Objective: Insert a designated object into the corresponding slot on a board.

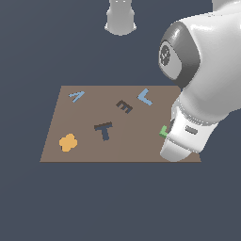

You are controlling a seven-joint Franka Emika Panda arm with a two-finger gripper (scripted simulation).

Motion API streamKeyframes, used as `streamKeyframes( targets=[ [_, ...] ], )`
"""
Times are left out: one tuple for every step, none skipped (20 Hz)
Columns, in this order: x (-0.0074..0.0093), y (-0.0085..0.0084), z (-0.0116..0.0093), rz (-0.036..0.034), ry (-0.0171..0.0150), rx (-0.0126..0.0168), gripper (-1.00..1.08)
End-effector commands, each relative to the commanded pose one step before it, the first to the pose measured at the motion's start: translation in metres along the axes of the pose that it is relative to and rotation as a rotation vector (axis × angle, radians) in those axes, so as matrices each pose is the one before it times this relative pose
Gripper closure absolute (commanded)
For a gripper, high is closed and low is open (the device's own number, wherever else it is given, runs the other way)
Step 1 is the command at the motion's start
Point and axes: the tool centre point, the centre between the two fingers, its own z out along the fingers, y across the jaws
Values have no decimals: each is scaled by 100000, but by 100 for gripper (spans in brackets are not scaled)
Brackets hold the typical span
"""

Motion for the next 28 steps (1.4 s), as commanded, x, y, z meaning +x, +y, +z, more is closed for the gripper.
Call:
streamKeyframes(
  targets=[
    [-19, -13, 320, 36, -31, 46, -92],
    [11, -12, 278, 0, 0, 0, -92],
    [-23, 14, 351, 68, 1, -11, -92],
    [11, -18, 357, 0, 0, 0, -92],
    [-28, 16, 272, 68, -1, -12, -92],
    [4, -11, 199, 0, 0, 0, -92],
    [-33, 24, 113, 68, -2, -13, -92],
    [1, -2, 40, 0, 0, 0, -92],
    [0, 0, 0, 0, 0, 0, 108],
    [0, 0, 0, 0, 0, 0, 108],
    [0, 0, 0, 0, 0, 0, 108],
    [0, 0, 0, 0, 0, 0, 108],
    [0, 0, 0, 0, 0, 0, 108],
    [0, 0, 0, 0, 0, 0, 108],
    [0, 0, 0, 0, 0, 0, 108],
    [0, 0, 0, 0, 0, 0, 108],
    [0, 0, 0, 0, 0, 0, 108],
    [0, 0, 0, 0, 0, 0, 108],
    [-6, -2, -11, 0, 0, 0, 108],
    [-2, -1, -3, 0, 0, 0, 108],
    [6, -12, 16, -95, -22, 11, 108],
    [-1, -20, -2, -249, 2, -1, 108],
    [4, -39, -2, -426, 0, -1, 108],
    [6, -55, -2, -598, 1, -1, 108],
    [6, -70, -3, -766, 1, -1, 108],
    [8, -86, -4, -937, 1, -1, 108],
    [11, -102, -5, -1109, 1, -2, 108],
    [12, -118, -5, -1279, 1, -2, 108]
  ],
)
